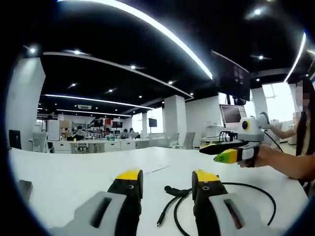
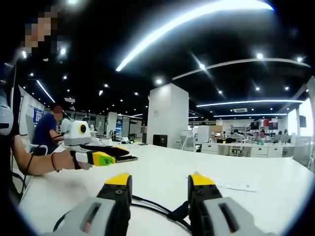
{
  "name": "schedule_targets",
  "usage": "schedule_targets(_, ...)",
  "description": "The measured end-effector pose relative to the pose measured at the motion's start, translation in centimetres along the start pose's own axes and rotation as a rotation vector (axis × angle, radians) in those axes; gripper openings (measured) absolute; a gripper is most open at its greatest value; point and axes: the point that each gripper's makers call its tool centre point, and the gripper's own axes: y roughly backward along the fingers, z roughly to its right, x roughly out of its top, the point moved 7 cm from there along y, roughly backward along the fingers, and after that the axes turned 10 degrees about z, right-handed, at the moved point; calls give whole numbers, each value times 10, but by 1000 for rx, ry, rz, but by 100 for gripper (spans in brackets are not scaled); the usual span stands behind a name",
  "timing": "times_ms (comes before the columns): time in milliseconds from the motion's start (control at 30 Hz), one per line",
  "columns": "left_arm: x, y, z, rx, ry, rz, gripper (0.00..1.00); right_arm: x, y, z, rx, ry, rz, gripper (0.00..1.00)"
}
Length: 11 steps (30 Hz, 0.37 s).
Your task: Find the charging cable on the desk, coil it up and secure with Velcro.
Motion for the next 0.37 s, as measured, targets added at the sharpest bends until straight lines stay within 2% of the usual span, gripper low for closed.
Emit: schedule_targets(367,1,-1,0,-9,-3,5,41,-1,0,0,0,0,3,47)
